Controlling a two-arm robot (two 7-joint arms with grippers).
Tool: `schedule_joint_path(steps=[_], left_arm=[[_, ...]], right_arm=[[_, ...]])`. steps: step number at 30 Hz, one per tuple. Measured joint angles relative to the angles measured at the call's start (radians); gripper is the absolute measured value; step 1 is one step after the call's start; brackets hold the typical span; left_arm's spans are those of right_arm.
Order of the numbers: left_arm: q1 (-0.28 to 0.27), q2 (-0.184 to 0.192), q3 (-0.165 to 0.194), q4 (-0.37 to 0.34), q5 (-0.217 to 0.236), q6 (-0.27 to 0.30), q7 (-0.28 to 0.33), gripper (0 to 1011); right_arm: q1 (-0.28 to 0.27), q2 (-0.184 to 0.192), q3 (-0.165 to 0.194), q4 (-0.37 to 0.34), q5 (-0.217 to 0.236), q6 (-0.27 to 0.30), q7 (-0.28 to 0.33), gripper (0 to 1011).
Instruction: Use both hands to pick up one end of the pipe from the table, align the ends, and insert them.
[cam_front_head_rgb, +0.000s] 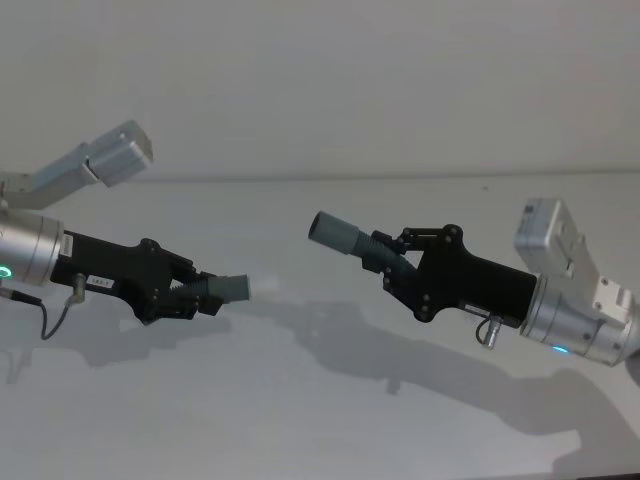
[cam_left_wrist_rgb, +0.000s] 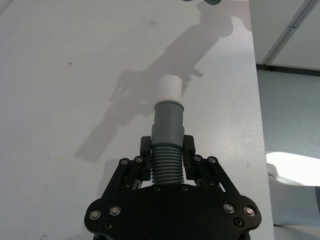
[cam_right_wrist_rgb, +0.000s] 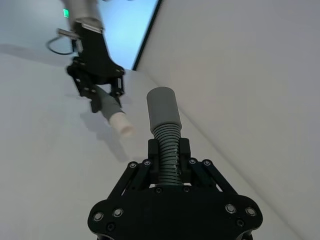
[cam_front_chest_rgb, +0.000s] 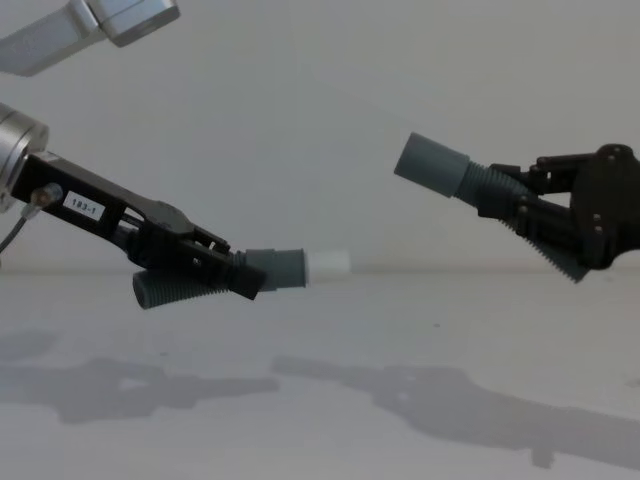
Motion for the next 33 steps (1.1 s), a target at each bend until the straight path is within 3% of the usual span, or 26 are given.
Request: schedule_joint_path(steps=[21,27,33], left_arm=[[0.000,0.000,0.000,0.000,0.000,0.000,0.000,330],[0.000,0.000,0.000,0.000,0.000,0.000,0.000,330],[0.000,0.000,0.000,0.000,0.000,0.000,0.000,330]], right_arm=[[0.153,0.040,-0.072,0.165,0.109,-0.292,0.368,204],[0.205,0.043,-0.098,0.209,0.095,-0.370,0.442,204],[0.229,0.042,-0.106,0.228,0.045,-0.405,0.443,204]])
